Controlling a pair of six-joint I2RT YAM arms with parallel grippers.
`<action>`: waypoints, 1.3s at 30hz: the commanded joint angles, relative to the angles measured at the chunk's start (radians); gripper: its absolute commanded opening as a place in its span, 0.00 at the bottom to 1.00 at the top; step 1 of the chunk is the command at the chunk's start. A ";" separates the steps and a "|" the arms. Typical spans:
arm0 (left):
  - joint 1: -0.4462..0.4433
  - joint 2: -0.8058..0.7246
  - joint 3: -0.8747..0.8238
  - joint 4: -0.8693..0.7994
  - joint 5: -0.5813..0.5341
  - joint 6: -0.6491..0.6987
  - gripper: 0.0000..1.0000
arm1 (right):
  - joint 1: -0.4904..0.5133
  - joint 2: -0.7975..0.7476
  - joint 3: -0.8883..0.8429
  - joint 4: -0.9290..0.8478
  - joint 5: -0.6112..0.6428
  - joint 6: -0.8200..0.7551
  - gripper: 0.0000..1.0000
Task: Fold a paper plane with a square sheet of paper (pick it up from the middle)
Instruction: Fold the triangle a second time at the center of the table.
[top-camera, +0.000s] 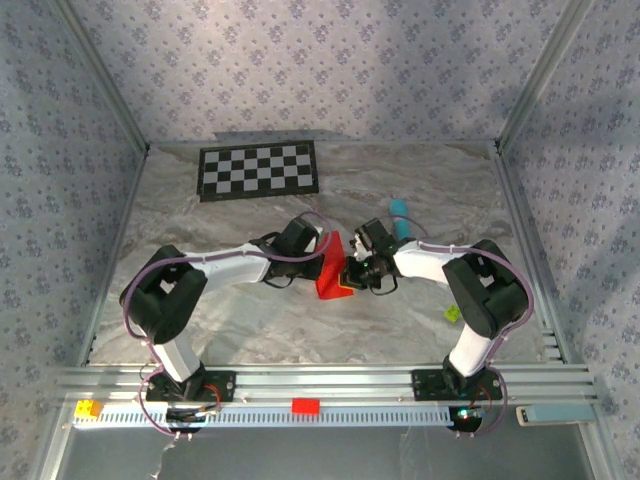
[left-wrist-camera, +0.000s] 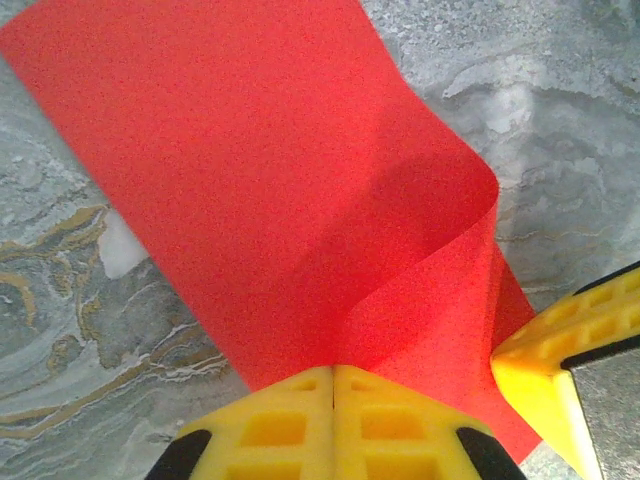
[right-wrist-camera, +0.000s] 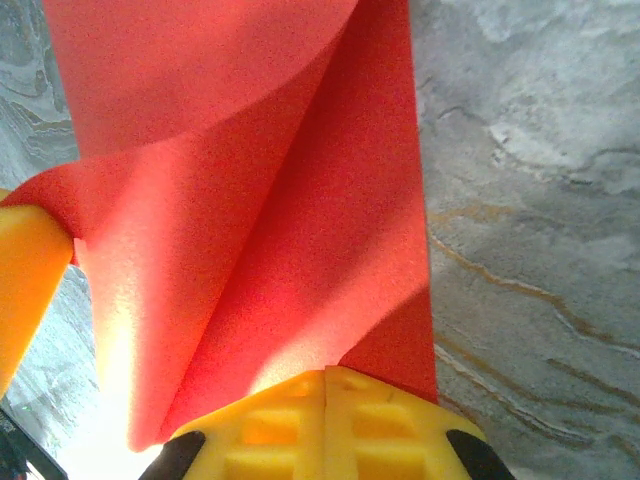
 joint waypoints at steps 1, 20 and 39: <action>0.006 0.022 0.035 -0.038 -0.025 0.034 0.00 | -0.002 0.022 -0.001 -0.093 0.043 -0.020 0.04; 0.006 0.054 0.037 -0.026 -0.032 0.041 0.00 | -0.003 0.023 0.003 -0.094 0.044 -0.017 0.04; 0.007 0.086 0.032 -0.002 -0.039 0.063 0.00 | -0.003 0.028 0.004 -0.092 0.041 -0.020 0.04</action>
